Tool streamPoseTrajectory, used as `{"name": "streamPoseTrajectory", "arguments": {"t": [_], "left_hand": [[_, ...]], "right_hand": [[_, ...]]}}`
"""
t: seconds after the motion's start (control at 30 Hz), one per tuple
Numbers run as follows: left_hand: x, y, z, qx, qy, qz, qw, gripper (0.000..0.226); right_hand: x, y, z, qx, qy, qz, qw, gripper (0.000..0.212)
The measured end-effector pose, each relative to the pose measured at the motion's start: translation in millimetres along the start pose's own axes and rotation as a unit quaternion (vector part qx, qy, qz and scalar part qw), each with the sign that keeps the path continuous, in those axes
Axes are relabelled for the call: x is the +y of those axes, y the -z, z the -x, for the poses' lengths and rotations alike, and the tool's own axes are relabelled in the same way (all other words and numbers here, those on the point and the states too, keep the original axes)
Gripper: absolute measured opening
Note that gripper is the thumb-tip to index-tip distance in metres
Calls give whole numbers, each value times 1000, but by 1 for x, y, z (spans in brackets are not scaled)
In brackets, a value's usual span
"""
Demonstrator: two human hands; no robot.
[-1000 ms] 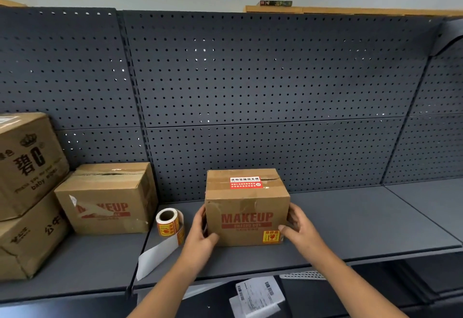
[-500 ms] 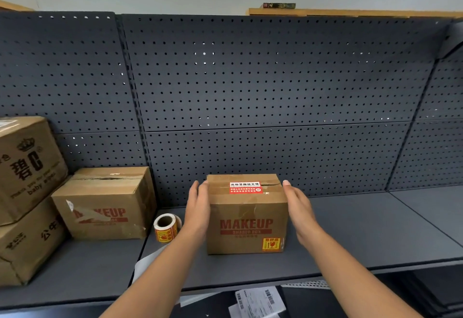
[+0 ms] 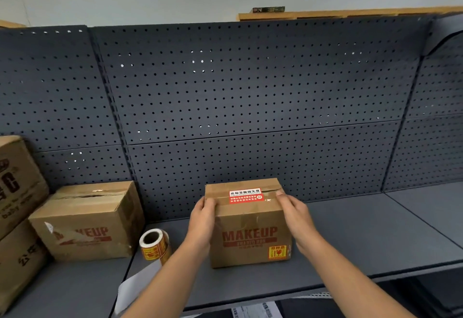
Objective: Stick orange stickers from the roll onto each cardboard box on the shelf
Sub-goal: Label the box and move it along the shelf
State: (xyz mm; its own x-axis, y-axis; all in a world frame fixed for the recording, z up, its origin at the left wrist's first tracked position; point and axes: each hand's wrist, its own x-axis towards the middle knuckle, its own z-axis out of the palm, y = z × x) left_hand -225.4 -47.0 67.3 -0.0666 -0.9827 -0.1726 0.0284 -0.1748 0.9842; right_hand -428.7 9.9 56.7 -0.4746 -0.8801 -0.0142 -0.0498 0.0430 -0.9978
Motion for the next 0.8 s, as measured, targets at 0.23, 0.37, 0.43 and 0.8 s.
{"name": "streamPoseTrajectory", "arguments": {"t": [0.23, 0.37, 0.43, 0.8], "left_hand": [[-1, -71, -2, -35, -7, 8, 999, 24], [2, -119, -8, -65, -13, 8, 998, 25], [-1, -146, -16, -81, -5, -1, 997, 29], [-12, -289, -50, -171, 31, -29, 984, 70]], "right_hand": [[-10, 68, -27, 26, 7, 23, 999, 30], [-18, 112, -48, 50, 12, 37, 998, 30], [-21, 138, -60, 67, 24, 45, 996, 30], [-14, 271, -132, 142, 28, 75, 987, 32]]}}
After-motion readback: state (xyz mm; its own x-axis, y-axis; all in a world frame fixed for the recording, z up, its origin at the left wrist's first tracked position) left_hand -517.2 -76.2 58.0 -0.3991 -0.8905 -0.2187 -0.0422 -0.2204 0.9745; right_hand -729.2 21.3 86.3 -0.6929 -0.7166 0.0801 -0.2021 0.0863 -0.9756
